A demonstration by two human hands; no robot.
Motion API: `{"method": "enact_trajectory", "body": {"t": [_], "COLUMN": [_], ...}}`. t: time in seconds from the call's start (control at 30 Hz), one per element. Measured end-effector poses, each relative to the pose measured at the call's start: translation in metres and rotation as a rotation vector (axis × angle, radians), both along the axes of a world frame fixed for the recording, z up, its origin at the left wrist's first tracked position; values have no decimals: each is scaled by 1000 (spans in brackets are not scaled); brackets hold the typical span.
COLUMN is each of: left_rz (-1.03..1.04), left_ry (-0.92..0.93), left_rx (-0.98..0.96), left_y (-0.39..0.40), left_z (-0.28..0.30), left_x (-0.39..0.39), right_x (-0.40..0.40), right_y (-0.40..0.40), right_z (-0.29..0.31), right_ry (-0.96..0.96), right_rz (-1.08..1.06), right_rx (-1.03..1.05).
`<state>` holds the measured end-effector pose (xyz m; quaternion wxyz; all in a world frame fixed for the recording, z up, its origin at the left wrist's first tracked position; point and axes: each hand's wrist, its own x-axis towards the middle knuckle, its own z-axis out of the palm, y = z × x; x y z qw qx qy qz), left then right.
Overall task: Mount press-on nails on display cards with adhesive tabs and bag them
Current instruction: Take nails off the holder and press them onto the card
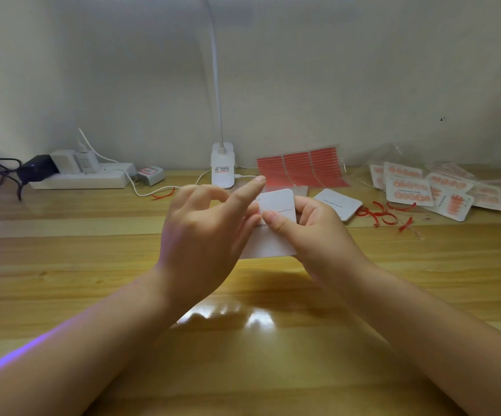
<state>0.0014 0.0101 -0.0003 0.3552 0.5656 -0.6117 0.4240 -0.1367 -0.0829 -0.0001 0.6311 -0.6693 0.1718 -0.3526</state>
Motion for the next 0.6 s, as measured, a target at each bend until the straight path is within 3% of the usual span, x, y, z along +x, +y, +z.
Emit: {"method": "enact_trajectory", "body": {"t": [0.07,0.13,0.4,0.47,0.6], "left_rz": [11,-61,-423,-456,-508], "left_ry": [-29,78,1208,1279,1224], "left_rx": [9,47,190,232,236], "left_y": [-1,-2,-3,-4,-4], "left_z": [0,-2,-8,-14,-20], "left_x": [0,-3,-12,-14,-17], "right_x": [0,-1,-4,-3,-4], "right_y": [0,-1,-9,-9,-13], "right_z": [-1,-1,1,-2,-9], "right_ry": [-2,-16,-46,-33,-11], "right_rz": [-1,-5,33,45,3], "right_rx": [20,60,189,190,158]}}
